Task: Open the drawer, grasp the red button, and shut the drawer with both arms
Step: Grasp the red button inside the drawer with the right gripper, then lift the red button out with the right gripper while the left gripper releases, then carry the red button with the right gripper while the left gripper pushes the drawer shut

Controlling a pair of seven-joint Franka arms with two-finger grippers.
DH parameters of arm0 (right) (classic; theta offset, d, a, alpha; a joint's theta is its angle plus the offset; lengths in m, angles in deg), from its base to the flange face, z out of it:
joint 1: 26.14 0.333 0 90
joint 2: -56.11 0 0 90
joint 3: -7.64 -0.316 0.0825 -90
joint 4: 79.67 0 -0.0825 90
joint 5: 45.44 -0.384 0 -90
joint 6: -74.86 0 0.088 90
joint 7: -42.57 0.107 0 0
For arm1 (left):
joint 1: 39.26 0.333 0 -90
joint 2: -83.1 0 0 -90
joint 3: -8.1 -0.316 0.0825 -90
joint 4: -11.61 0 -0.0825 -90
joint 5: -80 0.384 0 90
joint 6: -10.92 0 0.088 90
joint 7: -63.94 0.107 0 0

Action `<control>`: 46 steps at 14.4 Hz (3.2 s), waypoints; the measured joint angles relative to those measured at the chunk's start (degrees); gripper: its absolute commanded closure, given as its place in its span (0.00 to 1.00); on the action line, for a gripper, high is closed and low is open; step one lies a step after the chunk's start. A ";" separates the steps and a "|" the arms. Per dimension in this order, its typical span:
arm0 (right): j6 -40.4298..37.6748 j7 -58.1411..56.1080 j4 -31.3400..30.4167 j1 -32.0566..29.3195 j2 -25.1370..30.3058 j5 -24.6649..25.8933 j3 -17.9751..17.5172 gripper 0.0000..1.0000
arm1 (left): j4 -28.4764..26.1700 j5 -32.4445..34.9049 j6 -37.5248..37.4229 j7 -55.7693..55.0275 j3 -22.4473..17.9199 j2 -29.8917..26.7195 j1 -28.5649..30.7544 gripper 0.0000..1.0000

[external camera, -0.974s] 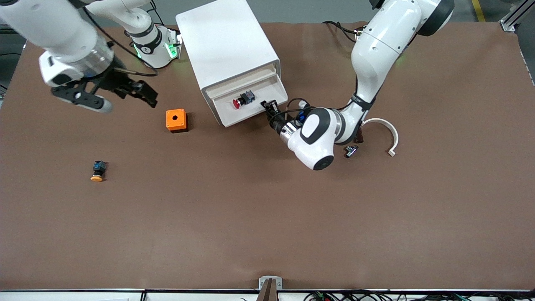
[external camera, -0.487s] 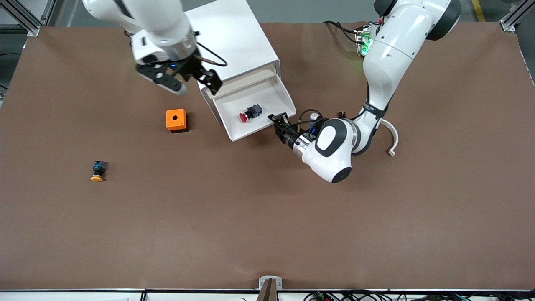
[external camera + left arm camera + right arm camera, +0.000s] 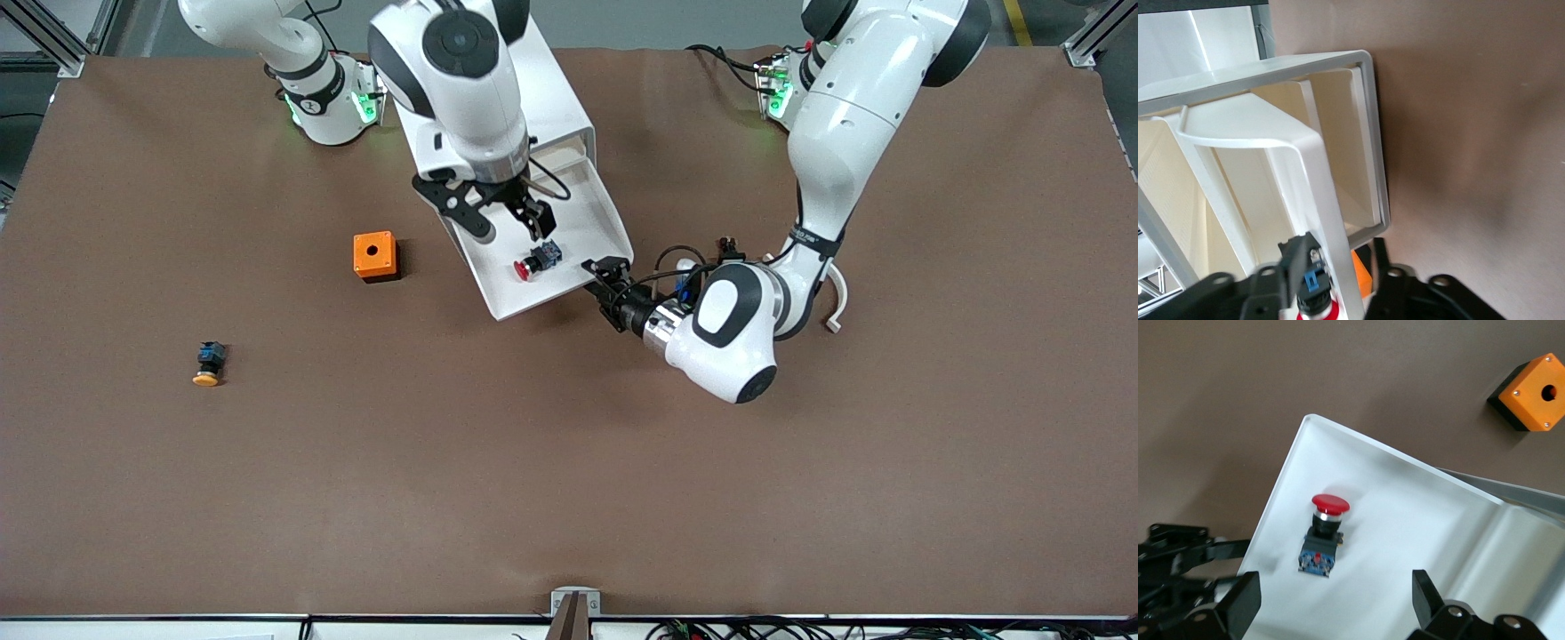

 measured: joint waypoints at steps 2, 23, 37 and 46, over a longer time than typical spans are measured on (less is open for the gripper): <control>1.94 0.91 0.15 -0.18 -2.73 0.00 0.44 0.00 | 0.50 0.02 0.00 0.47 -0.02 0.00 0.81 0.00; 2.64 9.66 5.50 2.69 -13.98 -0.22 0.05 0.77 | 9.10 34.78 -6.70 13.20 0.51 -4.98 15.83 0.00; -15.96 -1.19 18.46 -4.51 -12.48 -1.43 1.13 0.83 | 2.03 42.45 -2.77 53.98 4.15 -17.25 15.22 0.00; -19.59 -51.12 15.98 -27.01 -9.77 -1.46 1.81 0.80 | -12.94 49.95 22.17 59.51 16.00 -17.74 11.44 0.00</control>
